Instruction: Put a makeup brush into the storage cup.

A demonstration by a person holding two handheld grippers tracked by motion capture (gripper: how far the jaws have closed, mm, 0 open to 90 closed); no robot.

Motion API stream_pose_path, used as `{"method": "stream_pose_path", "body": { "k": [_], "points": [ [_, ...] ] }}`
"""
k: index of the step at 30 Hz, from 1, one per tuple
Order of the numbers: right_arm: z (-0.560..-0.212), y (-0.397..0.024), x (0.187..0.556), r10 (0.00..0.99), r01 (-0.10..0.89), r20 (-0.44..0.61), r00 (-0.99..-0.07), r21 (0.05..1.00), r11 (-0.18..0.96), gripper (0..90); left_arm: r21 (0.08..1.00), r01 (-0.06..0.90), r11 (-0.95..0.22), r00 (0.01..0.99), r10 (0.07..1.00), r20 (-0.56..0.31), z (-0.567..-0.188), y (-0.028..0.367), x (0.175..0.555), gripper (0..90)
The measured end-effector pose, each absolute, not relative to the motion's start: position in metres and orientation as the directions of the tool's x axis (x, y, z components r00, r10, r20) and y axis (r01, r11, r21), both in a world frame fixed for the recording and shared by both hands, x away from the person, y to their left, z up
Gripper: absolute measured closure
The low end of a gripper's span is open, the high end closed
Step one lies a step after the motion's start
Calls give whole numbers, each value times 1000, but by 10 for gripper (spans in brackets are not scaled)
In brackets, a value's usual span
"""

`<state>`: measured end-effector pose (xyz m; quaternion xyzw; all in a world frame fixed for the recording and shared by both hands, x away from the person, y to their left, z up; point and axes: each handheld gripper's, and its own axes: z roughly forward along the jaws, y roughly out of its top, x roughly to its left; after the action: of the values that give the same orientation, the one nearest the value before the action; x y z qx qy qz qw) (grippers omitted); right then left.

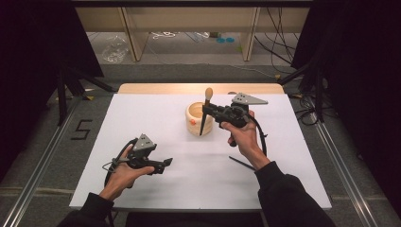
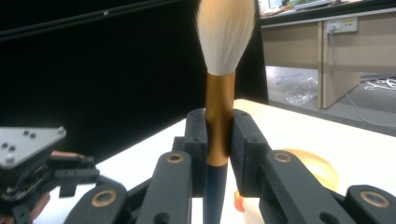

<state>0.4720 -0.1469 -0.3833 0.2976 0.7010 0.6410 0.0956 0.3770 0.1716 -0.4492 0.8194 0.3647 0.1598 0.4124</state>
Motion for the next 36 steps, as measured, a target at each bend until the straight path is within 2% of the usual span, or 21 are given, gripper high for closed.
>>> {"method": "stream_pose_path", "body": {
  "k": [36],
  "points": [
    [-365, -150, 520, 602, 243, 231, -764, 968, -64, 782, 792, 453, -409, 696, 718, -28, -452, 168, 363, 169]
  ]
}}
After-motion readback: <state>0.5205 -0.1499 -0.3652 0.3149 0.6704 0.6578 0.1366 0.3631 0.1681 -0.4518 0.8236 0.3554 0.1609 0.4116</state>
